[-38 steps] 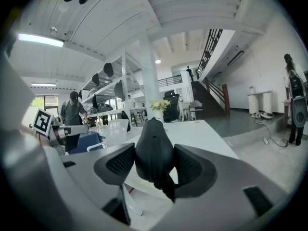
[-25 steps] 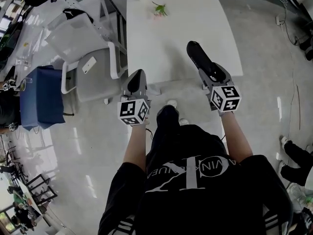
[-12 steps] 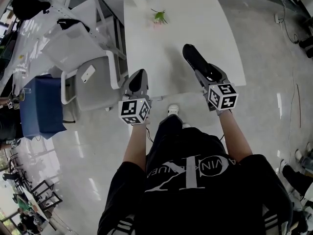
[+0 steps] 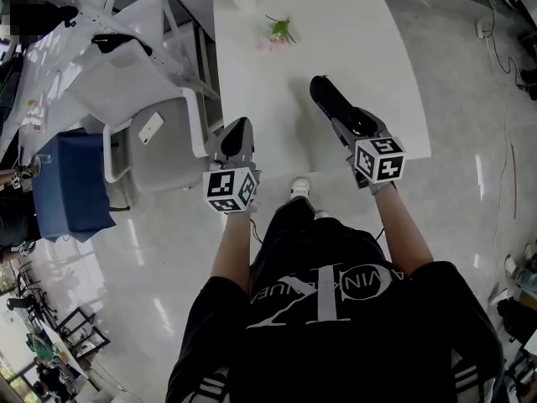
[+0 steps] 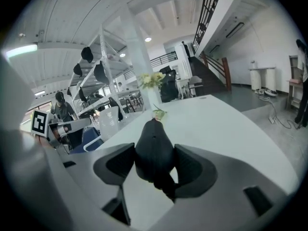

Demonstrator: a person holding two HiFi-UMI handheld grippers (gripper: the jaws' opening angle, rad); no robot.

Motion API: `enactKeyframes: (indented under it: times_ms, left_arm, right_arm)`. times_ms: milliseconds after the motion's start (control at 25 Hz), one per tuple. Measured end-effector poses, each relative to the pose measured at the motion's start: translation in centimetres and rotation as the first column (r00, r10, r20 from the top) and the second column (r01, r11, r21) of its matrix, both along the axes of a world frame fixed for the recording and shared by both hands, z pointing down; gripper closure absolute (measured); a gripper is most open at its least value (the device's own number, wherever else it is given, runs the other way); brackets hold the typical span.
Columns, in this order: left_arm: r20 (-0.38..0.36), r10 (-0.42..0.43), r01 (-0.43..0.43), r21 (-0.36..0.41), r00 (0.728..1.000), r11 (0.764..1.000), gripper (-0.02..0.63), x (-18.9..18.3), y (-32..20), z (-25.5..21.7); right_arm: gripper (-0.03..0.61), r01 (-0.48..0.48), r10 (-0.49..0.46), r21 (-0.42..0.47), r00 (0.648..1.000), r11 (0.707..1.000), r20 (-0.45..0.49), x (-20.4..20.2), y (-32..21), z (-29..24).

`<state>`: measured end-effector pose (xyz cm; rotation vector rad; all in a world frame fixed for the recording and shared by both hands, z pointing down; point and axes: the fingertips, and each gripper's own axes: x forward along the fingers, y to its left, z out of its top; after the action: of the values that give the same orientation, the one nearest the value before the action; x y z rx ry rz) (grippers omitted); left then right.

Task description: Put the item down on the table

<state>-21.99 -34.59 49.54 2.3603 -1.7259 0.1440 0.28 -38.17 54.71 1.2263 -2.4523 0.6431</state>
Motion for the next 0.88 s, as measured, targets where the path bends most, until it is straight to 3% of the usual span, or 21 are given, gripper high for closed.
enactKeyframes:
  times_ms: [640, 880]
  left_arm:
    - [0.003, -0.029, 0.029, -0.022, 1.000, 0.999, 0.601, -3.2, -3.6, 0.8]
    - [0.002, -0.038, 0.038, -0.026, 0.999, 0.999, 0.601, -4.0, -4.1, 1.2]
  right_arm:
    - [0.319, 0.060, -0.057, -0.089, 0.998, 0.994, 0.032, -5.0, -4.4, 1.5]
    - [0.321, 0.048, -0.038, -0.142, 0.997, 0.989, 0.069, -5.5, -5.3, 2.1]
